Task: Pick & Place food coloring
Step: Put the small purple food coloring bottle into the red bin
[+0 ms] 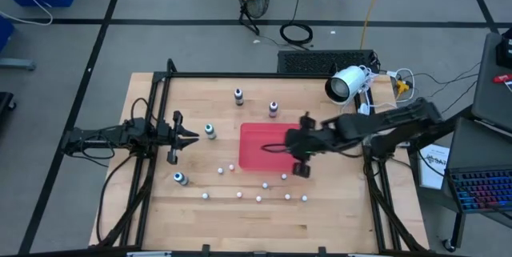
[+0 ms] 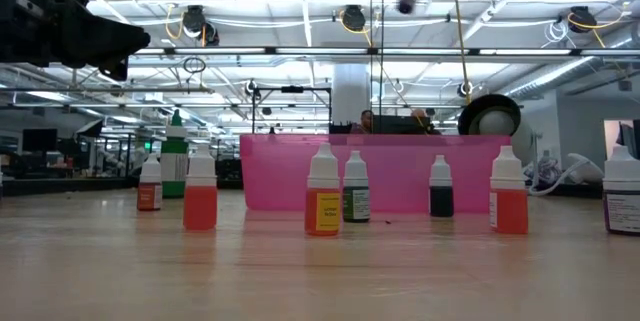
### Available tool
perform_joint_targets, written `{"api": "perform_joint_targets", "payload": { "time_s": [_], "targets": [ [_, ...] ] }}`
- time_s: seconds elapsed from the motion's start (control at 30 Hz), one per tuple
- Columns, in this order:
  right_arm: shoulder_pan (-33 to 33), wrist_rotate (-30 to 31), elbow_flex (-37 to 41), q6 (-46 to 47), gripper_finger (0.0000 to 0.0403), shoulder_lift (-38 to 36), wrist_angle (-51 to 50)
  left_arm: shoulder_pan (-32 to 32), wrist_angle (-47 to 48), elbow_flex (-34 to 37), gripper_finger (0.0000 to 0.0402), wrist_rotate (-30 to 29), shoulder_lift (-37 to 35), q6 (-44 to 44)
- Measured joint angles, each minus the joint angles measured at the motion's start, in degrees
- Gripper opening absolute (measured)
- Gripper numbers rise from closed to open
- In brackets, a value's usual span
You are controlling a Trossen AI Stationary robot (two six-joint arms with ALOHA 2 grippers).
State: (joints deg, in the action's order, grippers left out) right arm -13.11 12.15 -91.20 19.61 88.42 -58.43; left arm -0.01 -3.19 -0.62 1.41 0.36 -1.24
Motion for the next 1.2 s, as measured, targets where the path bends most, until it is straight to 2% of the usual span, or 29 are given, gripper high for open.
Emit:
{"api": "perform_joint_targets", "payload": {
  "time_s": [0.13, 0.23, 0.33, 0.5, 0.73, 1.1, 1.2],
  "targets": [
    [1.9, -2.5, -7.6, -5.4, 0.0046, 9.9, -6.5, 0.0, 0.0, 0.0, 0.0061, 0.0, 0.0, 0.0],
    [3.1, -7.5, -6.4, -7.6, 0.0046, 14.1, -6.6, 0.0, 0.0, 0.0, 0.0061, 0.0, 0.0, 0.0],
    [4.1, -9.6, -3.0, -8.5, 0.0046, 16.2, -5.5, 0.0, 0.0, 0.0, 0.0061, 0.0, 0.0, 0.0],
    [6.3, -12.3, 5.5, -8.3, 0.0046, 15.7, 0.7, 0.0, 0.0, 0.0, 0.0061, 0.0, 0.0, 0.0],
    [7.7, -12.5, 15.4, -7.4, 0.0046, 14.1, 9.1, 0.0, 0.0, 0.0, 0.0061, 0.0, 0.0, 0.0],
    [7.8, -12.4, 21.6, -8.1, 0.0046, 14.3, 15.1, 0.0, 0.1, 0.0, 0.0061, 0.0, 0.0, 0.0],
    [7.8, -12.3, 21.6, -7.7, 0.0060, 14.2, 15.5, 0.0, 0.1, 0.0, 0.0061, 0.0, 0.0, 0.0]
  ]
}}
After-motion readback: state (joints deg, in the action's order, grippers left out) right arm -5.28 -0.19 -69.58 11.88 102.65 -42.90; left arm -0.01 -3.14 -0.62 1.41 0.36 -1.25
